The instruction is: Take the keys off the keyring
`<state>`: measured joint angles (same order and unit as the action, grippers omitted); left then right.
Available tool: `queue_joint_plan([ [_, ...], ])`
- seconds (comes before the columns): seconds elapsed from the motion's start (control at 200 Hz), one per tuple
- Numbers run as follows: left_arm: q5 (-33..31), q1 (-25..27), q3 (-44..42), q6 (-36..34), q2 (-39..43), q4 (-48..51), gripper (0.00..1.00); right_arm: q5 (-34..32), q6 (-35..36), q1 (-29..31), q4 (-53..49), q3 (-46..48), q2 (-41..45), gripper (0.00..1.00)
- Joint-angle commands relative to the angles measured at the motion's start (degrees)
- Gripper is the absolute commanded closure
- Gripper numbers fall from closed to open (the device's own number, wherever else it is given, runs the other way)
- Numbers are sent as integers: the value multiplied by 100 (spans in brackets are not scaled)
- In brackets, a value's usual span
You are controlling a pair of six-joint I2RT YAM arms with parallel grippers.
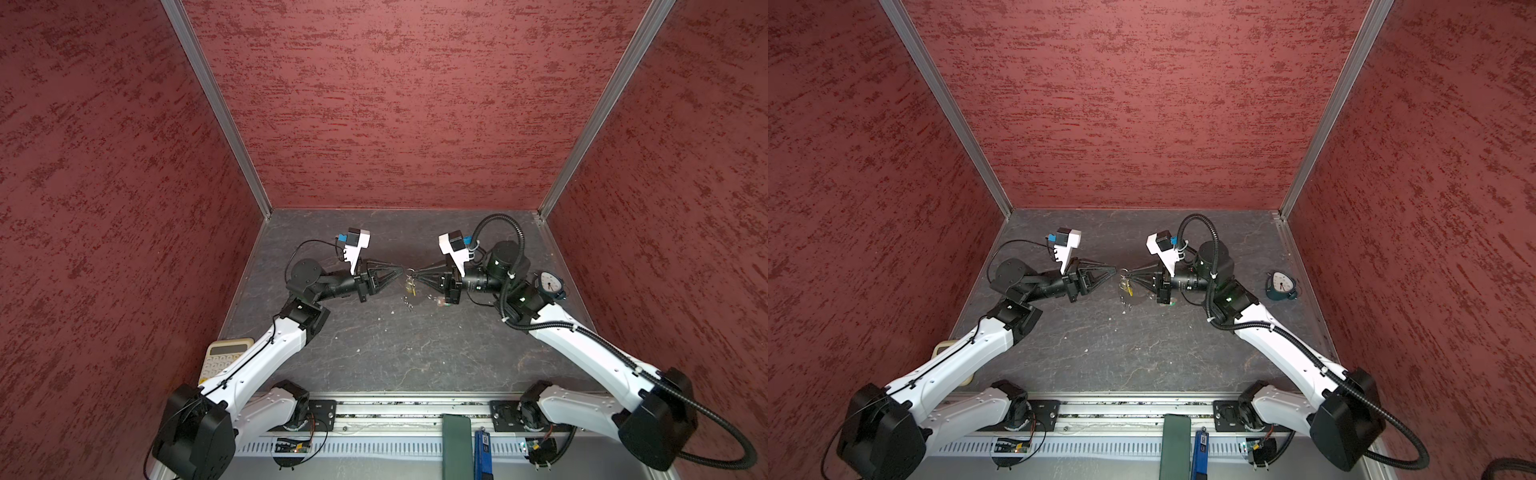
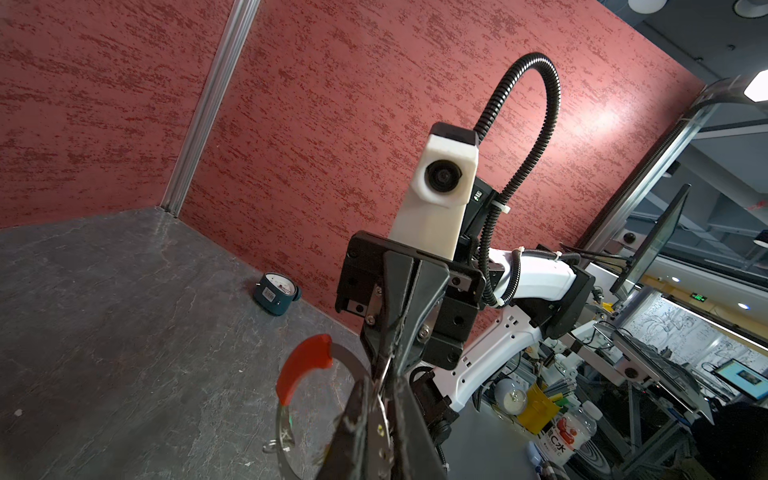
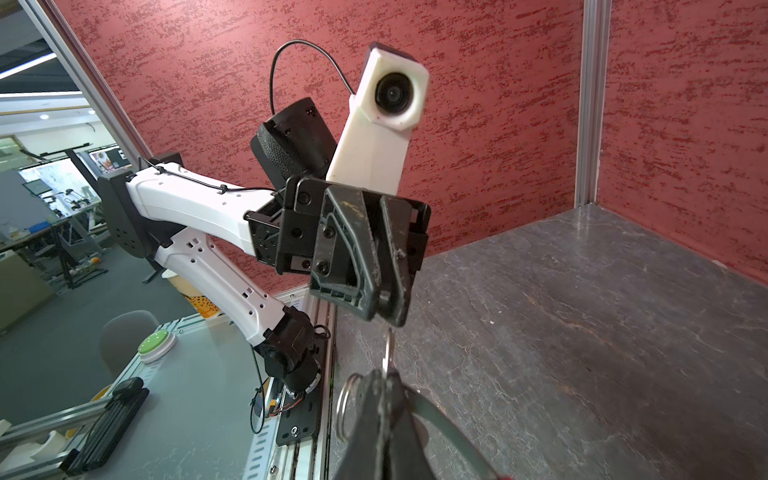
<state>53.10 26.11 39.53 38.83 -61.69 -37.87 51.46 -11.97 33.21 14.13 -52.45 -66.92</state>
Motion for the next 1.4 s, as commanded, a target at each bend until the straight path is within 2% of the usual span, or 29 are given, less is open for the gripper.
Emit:
queue_joint_plan([
  [0.0,238,200,111,-219,-45,-71,86,145,-17,-38,320,-5,21,100],
  [0.13,22,316,196,-512,3,561,89,81,-31,-54,397,-20,33,100],
  [0.376,220,530,65,-253,82,317,85,-328,-18,-87,465,-85,52,100],
  [0.561,295,711,113,-273,71,456,84,-298,-58,-96,591,-143,-62,100],
  [0.691,-8,686,132,-530,382,898,80,-207,59,-121,494,-215,-100,100],
  [0.847,-753,651,108,-1011,1068,1572,76,-15,98,-179,470,-240,-137,100],
  [0.902,-1036,654,125,-1319,1270,1875,76,79,107,-183,469,-246,-155,100],
  [0.962,-1274,591,158,-1579,1335,2064,81,200,108,-183,472,-253,-185,100],
  [1.062,-1050,260,152,-1356,1091,1682,87,385,43,-184,538,-247,-225,100],
  [1.182,-658,-117,90,-798,645,775,88,588,-51,-183,615,-241,-234,100],
  [1.398,-113,104,174,-675,304,319,82,639,-285,-184,926,-154,-252,100],
])
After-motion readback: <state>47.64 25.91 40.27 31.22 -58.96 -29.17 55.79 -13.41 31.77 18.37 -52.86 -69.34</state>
